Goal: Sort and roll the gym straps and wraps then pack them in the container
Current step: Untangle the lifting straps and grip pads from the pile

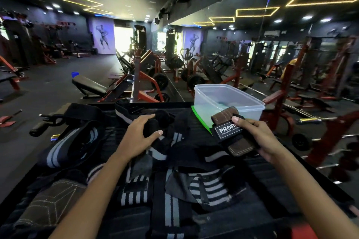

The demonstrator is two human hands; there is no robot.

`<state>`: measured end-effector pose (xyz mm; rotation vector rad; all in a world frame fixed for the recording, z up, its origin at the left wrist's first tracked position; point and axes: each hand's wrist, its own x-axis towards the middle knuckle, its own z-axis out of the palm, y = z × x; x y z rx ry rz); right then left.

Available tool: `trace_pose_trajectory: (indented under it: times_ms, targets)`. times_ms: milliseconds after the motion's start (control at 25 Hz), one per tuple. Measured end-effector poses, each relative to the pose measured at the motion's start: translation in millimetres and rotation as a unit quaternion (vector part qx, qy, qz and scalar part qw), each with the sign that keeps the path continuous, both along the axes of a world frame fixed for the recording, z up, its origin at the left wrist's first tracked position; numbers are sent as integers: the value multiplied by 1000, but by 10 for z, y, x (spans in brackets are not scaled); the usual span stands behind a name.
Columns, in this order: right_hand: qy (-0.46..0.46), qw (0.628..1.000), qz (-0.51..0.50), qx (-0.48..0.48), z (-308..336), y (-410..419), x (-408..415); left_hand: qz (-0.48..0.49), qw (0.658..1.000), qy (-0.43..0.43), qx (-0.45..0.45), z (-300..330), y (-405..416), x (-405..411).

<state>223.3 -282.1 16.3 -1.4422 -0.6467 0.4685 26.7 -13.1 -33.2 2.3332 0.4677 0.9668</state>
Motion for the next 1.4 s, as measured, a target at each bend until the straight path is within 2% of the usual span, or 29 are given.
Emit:
trace_pose_trajectory:
  times_ms: [200,360,600,720,840,920,1040,1160,1320,1360,1400]
  targets:
    - [-15,997,-75,-6,-77,-558,272,-32,999,2,-33,70,-206,99]
    - [-9,992,-127,-23,-231,-876,383,-106,992,1,-70,134,-619,364]
    - [-21,984,-176,-36,-334,-1171,460,-157,984,3,-85,92,-1255,894]
    - [-17,980,-193,-39,-370,-1307,475,-175,981,29,-72,-33,-1340,951]
    - [-42,971,-222,-83,-418,-1374,526,-177,981,31,-71,-92,-1284,940]
    - [-91,953,-236,-168,-441,-1366,565,-180,981,37,-64,-97,-1274,925]
    - [-182,908,-270,-265,-509,-1267,595,-188,980,44,-51,-98,-1294,907]
    - [-317,848,-311,-290,-589,-1158,627,-188,980,40,-53,-100,-1286,899]
    - [-323,844,-330,-273,-588,-1118,621,-189,980,40,-43,-108,-1284,908]
    - [-344,825,-337,-294,-594,-1106,593,-191,980,43,-37,-113,-1286,908]
    - [-397,782,-355,-324,-607,-1094,565,-193,980,50,-26,-120,-1285,908]
